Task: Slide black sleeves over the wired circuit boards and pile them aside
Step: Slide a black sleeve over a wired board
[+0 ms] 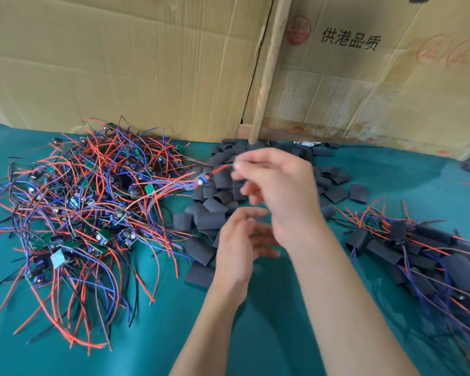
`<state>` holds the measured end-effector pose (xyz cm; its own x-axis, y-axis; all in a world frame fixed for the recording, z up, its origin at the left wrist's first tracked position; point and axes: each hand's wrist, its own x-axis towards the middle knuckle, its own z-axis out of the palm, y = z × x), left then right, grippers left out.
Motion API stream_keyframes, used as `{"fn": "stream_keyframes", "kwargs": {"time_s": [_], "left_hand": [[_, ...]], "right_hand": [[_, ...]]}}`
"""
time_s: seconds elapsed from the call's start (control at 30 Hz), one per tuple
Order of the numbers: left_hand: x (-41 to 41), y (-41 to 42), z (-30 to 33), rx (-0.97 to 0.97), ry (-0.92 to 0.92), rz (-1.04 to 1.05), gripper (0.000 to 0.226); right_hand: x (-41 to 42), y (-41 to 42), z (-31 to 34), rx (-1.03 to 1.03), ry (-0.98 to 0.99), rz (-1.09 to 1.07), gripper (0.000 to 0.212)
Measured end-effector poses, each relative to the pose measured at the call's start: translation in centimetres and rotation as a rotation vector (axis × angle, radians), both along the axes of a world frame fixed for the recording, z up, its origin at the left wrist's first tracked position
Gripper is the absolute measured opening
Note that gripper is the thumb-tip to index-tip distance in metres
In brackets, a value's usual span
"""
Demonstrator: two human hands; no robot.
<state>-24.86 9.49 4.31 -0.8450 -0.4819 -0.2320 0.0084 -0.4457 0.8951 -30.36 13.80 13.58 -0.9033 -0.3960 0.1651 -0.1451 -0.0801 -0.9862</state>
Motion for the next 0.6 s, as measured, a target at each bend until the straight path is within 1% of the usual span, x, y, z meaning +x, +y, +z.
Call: {"fn": "stream_keyframes", "kwargs": {"time_s": [0.03, 0.1, 0.17, 0.23, 0.27, 0.33, 0.4, 0.43, 0.47, 0.53, 0.57, 0.6], "left_hand": [[-0.3, -0.2, 0.1, 0.088, 0.047, -0.029, 0.03], [-0.4, -0.8, 0.6, 0.195, 0.141, -0.057, 0.042], [-0.4, -1.2, 0.7, 0.217, 0.162, -0.034, 0.052], [-0.4, -0.9, 0.3, 0.176, 0.15, -0.008, 0.051], [-0.4, -0.6, 0.5, 0.132, 0.146, 0.006, 0.045], [-0.3, -0.4, 0.3, 0.057, 0.157, 0.04, 0.033], [-0.1, -0.2, 0.2, -0.014, 0.167, 0.063, 0.029], [-0.1, -0.1, 0.2, -0.067, 0.162, 0.08, 0.028], [-0.1, -0.1, 0.2, -0.131, 0.147, 0.106, 0.027], [-0.1, -0.1, 0.2, -0.196, 0.132, 0.163, 0.027], [-0.1, -0.1, 0.2, -0.202, 0.132, 0.179, 0.026], [0.0, -0.1, 0.3, -0.211, 0.128, 0.185, 0.025]], "right_hand": [[-0.1, 1.4, -0.4, -0.035, -0.029, -0.025, 0.015], [0.3, 4.1, -1.8, -0.026, -0.027, -0.071, 0.017], [1.1, 6.2, -3.6, 0.06, -0.004, -0.068, 0.019], [1.6, 8.0, -5.4, 0.17, 0.01, -0.058, 0.019], [1.8, 8.7, -6.1, 0.203, 0.006, -0.042, 0.017], [1.8, 9.4, -6.5, 0.269, -0.021, 0.046, 0.005], [1.1, 9.4, -6.4, 0.367, -0.028, 0.136, 0.014], [0.4, 9.1, -6.5, 0.391, -0.02, 0.115, 0.018], [-0.6, 8.8, -6.6, 0.397, -0.019, 0.044, 0.018], [-2.7, 7.8, -6.8, 0.449, 0.007, -0.133, 0.013], [-3.4, 7.2, -6.9, 0.517, 0.059, -0.157, 0.008], [-3.8, 6.5, -7.0, 0.606, 0.127, -0.127, 0.016]]}}
